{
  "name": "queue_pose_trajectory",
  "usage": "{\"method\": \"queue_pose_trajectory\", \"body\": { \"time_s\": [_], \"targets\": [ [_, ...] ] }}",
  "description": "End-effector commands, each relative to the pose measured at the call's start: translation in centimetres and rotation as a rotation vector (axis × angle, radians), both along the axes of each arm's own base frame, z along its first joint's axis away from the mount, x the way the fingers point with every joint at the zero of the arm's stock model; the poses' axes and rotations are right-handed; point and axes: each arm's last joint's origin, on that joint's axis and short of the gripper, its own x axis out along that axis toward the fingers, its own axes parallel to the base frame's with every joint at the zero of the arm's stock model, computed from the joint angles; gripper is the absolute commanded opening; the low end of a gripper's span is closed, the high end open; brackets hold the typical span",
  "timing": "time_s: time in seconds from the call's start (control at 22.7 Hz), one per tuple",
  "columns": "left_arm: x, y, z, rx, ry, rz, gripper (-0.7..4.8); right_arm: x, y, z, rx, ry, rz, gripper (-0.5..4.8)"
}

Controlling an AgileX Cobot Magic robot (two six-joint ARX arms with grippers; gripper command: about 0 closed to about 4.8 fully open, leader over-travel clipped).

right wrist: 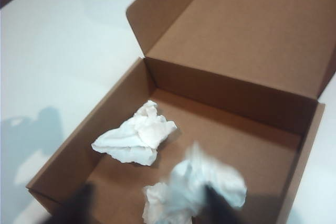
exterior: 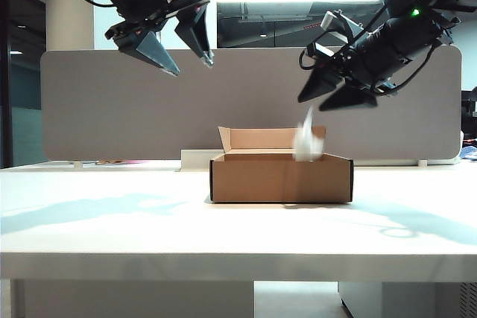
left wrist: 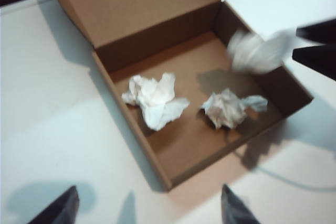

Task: Pick up all the paper balls on the table and put them in the paper box.

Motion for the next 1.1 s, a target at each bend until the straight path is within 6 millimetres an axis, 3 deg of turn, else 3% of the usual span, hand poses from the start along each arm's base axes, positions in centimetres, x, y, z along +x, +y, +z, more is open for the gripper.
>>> {"method": "queue_pose_trajectory", "body": {
  "time_s": [0.04, 0.18, 0.22, 0.26, 0.31, 0.35, 0.4, 0.57, 0.66, 0.93, 1.1],
  "targets": [
    [-0.3, 0.1, 0.2, 0.029, 0.007, -0.014, 3.39, 0.0, 0.0, 0.4, 0.008, -0.017, 0.002, 4.42],
    [-0.6, 0.3, 0.1, 0.067, 0.015, -0.015, 3.18, -0.2, 0.0, 0.7, 0.022, -0.014, 0.03, 4.41],
    [-0.7, 0.4, 0.1, 0.082, 0.016, -0.01, 2.85, -0.3, 0.0, 0.9, 0.027, -0.008, 0.037, 4.39],
    [-1.0, 0.6, 0.4, 0.105, 0.012, -0.015, 1.82, -0.8, -0.1, 1.5, 0.029, 0.003, 0.045, 3.84],
    [-1.3, 0.7, 0.7, 0.107, 0.009, -0.018, 1.11, -1.2, -0.2, 2.0, 0.025, 0.012, 0.043, 2.96],
    [-1.7, 0.9, 1.2, 0.111, -0.006, -0.023, 0.41, -1.9, -0.4, 2.8, 0.02, 0.025, 0.043, 1.07],
    [-1.9, 1.0, 1.5, 0.114, -0.015, -0.019, 0.32, -2.4, -0.6, 3.2, 0.015, 0.032, 0.043, 0.0],
    [-3.5, 1.9, 3.2, 0.127, -0.049, 0.018, -0.07, -5.1, -2.1, 5.7, 0.012, 0.062, 0.011, -0.03],
    [-4.6, 2.5, 3.5, 0.128, -0.067, 0.03, -0.06, -7.7, -3.1, 6.1, 0.007, 0.035, -0.025, -0.03],
    [-9.2, 4.7, 2.5, 0.082, -0.16, 0.07, -0.06, -17.5, -6.5, 3.5, -0.016, -0.056, -0.193, -0.03],
    [-13.1, 6.5, 0.2, 0.044, -0.191, 0.07, -0.06, -22.7, -7.3, 1.2, 0.01, -0.111, -0.238, -0.03]
  ]
}}
